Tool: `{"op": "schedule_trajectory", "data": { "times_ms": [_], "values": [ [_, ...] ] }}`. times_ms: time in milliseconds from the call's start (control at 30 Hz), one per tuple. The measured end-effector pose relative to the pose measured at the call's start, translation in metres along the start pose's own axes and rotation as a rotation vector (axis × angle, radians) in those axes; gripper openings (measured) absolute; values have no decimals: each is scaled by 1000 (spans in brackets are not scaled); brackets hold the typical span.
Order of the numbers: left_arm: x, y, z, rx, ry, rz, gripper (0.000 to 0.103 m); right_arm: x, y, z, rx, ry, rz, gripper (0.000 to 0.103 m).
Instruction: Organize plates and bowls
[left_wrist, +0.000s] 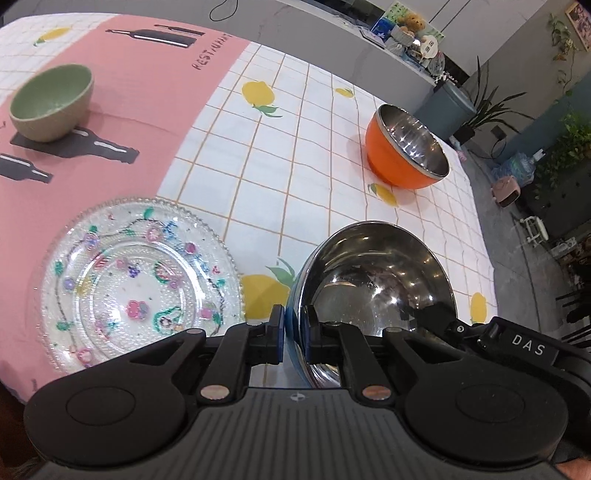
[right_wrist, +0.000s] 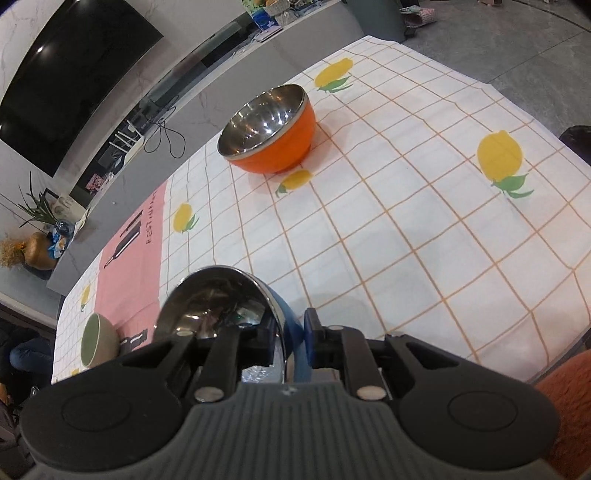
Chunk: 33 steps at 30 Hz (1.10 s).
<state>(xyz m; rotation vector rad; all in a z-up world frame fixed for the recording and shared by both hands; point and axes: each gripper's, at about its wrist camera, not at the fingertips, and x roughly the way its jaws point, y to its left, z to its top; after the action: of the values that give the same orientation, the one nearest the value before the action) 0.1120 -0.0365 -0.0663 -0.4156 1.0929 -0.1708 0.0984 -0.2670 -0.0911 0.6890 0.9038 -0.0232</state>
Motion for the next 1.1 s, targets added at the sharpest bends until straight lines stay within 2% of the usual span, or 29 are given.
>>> {"op": "schedule_trajectory", "data": {
  "times_ms": [200, 300, 567, 667, 733, 767, 867, 900, 1000, 1100],
  "values": [
    [8, 6, 1, -45, 13, -48, 14, 6, -1, 3, 1, -9, -34, 13],
    [12, 9, 0, -86, 29, -99, 16, 9, -5, 5, 35, -21, -62, 13],
    [16, 6, 1, -64, 19, -101, 19, 18, -4, 7, 36, -22, -115, 12],
    [13, 2, 0, -29, 0, -77, 19, 20, -3, 7, 29, -14, -114, 16],
    [9, -3, 0, 2, -20, -61, 23, 22, -3, 7, 24, -1, -121, 16],
    [6, -4, 0, 15, -32, -56, 28, 22, -2, 7, 23, -1, -125, 18],
    [-3, -8, 1, 48, -67, -46, 35, 18, 0, 7, 11, -31, -125, 35],
    [-7, -9, 1, 59, -82, -42, 39, 15, 1, 7, 1, -50, -117, 36],
    [-19, -12, 1, 88, -134, -26, 40, 5, 9, 7, -50, -124, -91, 45],
    [-30, -16, 3, 129, -179, -5, 40, -5, 17, 5, -93, -201, -87, 46]
  ]
}}
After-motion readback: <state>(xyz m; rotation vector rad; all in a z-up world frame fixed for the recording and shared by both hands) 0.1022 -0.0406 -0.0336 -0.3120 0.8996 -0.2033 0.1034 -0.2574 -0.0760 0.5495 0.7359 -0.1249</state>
